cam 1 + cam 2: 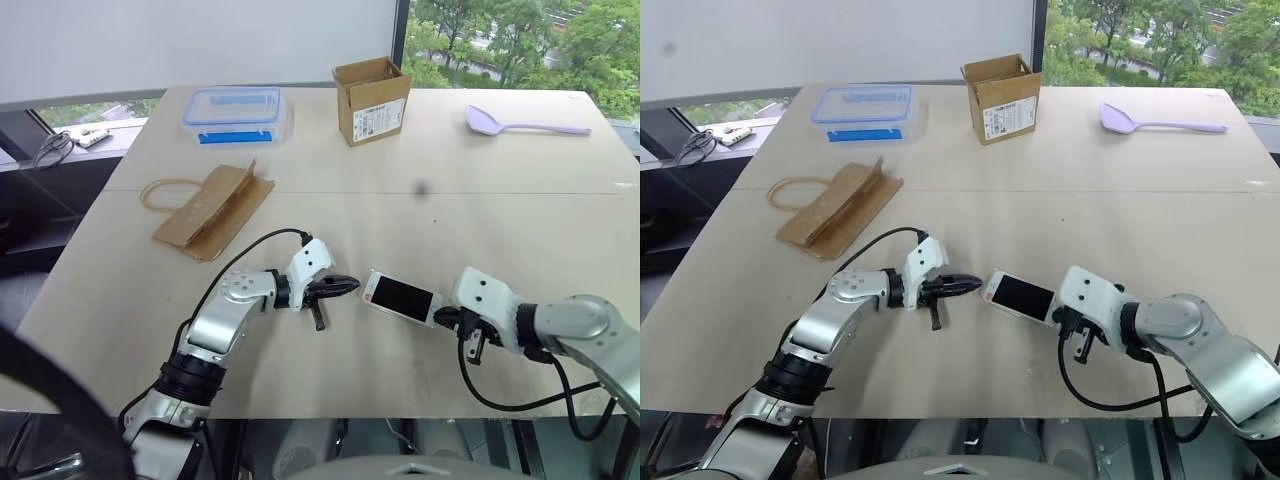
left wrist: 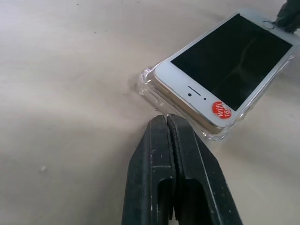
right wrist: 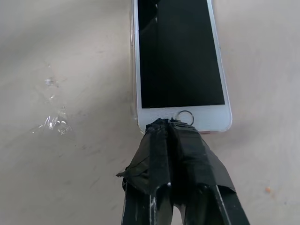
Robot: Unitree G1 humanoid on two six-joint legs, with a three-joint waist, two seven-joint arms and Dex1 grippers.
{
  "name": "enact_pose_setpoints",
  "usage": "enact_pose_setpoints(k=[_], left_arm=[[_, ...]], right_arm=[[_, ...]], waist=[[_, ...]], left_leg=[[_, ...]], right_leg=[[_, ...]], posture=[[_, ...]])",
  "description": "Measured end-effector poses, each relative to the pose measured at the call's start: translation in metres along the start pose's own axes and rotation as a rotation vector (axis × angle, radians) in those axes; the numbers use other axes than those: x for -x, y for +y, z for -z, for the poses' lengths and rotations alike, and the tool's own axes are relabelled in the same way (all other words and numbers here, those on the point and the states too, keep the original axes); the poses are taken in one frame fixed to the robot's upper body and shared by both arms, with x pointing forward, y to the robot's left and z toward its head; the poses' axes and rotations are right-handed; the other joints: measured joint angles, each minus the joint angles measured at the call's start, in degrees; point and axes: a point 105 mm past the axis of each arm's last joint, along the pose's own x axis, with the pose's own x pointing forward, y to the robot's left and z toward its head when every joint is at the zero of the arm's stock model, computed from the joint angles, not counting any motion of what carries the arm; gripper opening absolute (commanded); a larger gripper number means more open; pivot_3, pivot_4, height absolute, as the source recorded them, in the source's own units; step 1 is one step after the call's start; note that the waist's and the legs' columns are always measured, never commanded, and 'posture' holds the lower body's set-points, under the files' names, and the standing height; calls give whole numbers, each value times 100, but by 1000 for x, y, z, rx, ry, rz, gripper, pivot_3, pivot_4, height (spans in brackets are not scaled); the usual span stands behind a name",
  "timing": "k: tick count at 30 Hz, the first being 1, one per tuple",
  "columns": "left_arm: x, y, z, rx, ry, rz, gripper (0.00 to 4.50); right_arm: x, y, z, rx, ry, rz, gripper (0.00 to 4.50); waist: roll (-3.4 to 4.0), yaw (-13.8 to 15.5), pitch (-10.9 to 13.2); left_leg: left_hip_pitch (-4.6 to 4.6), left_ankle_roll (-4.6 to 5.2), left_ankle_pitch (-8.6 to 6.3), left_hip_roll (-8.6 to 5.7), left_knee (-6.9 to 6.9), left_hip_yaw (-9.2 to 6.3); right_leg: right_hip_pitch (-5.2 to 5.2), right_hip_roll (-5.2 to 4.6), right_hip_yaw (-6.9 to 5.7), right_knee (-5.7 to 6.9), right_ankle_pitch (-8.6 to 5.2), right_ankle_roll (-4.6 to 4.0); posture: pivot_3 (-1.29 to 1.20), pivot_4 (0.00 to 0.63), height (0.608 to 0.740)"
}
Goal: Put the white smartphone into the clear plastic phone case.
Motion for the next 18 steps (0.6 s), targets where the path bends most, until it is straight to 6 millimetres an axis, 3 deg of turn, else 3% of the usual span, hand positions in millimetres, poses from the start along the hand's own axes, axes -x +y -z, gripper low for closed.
enact_pose_setpoints(k=[12, 18], left_arm=[[0, -3, 2, 5, -3, -11, 16], [1, -4, 2, 2, -7, -10, 16]], right_arm=[[0, -2, 1, 4, 7, -2, 0], [9, -7, 14, -21, 86, 20, 0]], waist=[[0, 3, 0], [0, 7, 0]], left_leg=[[1, 0, 0, 0, 1, -1], [1, 0, 0, 0, -1, -1]], right_leg=[[3, 1, 0, 0, 0, 0], [5, 0, -2, -5, 0, 0]], posture=[[0, 150, 740], [0, 150, 740]])
